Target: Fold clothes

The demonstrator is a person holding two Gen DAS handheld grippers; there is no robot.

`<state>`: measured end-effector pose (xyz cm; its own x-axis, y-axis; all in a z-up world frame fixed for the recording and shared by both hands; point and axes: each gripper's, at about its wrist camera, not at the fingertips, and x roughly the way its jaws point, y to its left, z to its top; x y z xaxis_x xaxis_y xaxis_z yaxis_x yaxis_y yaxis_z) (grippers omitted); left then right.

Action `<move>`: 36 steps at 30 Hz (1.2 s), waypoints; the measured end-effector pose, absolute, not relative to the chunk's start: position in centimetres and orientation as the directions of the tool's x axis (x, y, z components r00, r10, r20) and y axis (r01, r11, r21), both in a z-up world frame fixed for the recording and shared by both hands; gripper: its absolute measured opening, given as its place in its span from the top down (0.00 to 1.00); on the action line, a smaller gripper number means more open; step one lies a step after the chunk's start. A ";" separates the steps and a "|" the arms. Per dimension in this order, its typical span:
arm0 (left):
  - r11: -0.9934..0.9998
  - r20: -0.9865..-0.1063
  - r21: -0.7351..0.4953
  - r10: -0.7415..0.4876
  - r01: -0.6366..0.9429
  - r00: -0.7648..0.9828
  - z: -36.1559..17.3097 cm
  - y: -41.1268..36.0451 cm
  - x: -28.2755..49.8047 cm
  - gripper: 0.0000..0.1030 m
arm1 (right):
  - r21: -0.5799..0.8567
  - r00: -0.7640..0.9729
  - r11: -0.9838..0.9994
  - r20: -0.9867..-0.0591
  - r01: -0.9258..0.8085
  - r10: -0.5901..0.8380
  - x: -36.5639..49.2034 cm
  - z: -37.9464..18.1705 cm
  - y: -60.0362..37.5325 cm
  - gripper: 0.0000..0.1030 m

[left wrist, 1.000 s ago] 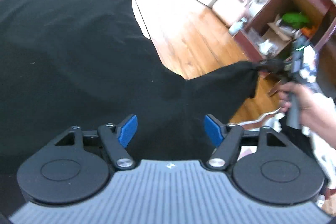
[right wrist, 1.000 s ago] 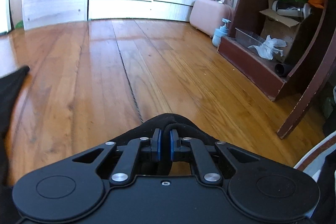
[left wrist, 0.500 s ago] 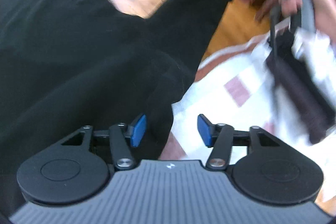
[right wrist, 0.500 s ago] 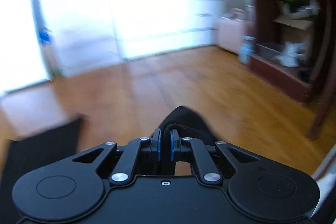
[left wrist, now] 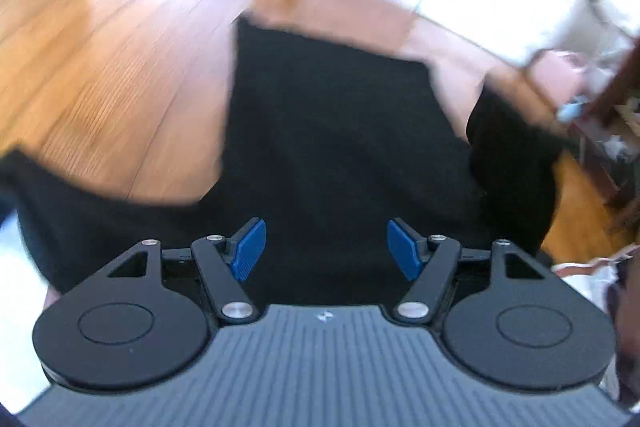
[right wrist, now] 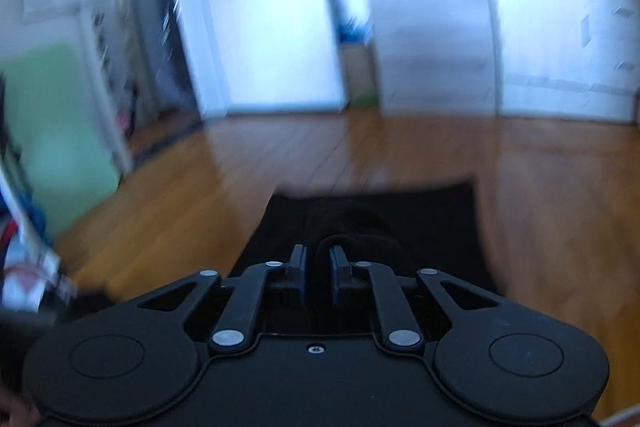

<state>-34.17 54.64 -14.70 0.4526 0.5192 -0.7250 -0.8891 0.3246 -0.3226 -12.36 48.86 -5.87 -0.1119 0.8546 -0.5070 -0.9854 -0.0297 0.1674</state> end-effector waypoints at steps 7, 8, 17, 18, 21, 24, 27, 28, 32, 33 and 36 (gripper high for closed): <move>0.429 -0.749 -0.226 0.498 -0.875 0.438 -15.9 54.0 -31.1 0.34 | -0.182 0.076 -0.049 -0.617 -0.982 0.783 -13.5 -13.2 41.7 0.45; 0.455 -0.753 -0.214 0.486 -0.864 0.443 -16.2 53.6 -30.2 0.34 | -0.214 0.118 -0.024 -0.623 -0.977 0.773 -12.6 -13.6 40.6 0.45; 0.615 -0.761 -0.012 0.506 -0.788 0.406 -17.7 52.2 -22.0 0.16 | 0.236 0.039 0.319 -0.747 -0.918 0.663 -1.5 -14.3 39.6 0.34; 0.622 -0.769 0.006 0.504 -0.783 0.394 -18.0 52.6 -21.2 0.16 | 0.268 0.019 0.332 -0.752 -0.904 0.659 -1.0 -14.6 40.1 0.33; 0.616 -0.804 0.025 0.480 -0.787 0.350 -18.9 54.3 -19.4 0.18 | 0.246 0.037 0.369 -0.787 -0.896 0.616 -0.5 -16.1 42.3 0.30; 0.610 -0.806 0.003 0.470 -0.792 0.359 -19.9 55.1 -18.9 0.18 | 0.212 0.042 0.355 -0.806 -0.910 0.590 0.3 -17.0 44.1 0.31; 0.622 -0.769 0.063 0.528 -0.780 0.359 -19.9 54.5 -18.8 0.82 | 0.243 0.006 0.287 -0.752 -0.927 0.659 1.2 -16.5 43.1 0.82; 0.613 -0.751 0.109 0.567 -0.783 0.339 -19.1 54.2 -18.9 0.89 | 0.241 0.001 0.264 -0.737 -0.934 0.676 1.4 -16.3 42.7 0.93; 0.524 -0.671 0.094 0.661 -0.846 0.335 -15.2 53.6 -21.5 0.89 | 0.145 0.119 0.338 -0.750 -0.930 0.651 2.6 -17.0 40.4 0.93; 0.492 -0.655 0.068 0.678 -0.868 0.333 -14.3 53.5 -22.6 0.89 | 0.140 0.138 0.362 -0.754 -0.922 0.642 3.0 -17.4 39.7 0.93; 0.405 -0.622 -0.002 0.716 -0.914 0.318 -11.9 52.8 -26.0 0.89 | 0.087 0.191 0.374 -0.740 -0.923 0.644 3.0 -18.6 38.3 0.93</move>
<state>-25.97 52.84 -11.93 0.3184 0.7155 -0.6218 -0.9144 0.4049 -0.0023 2.97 38.27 -18.61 0.1914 0.6445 -0.7403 -0.9231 0.3744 0.0873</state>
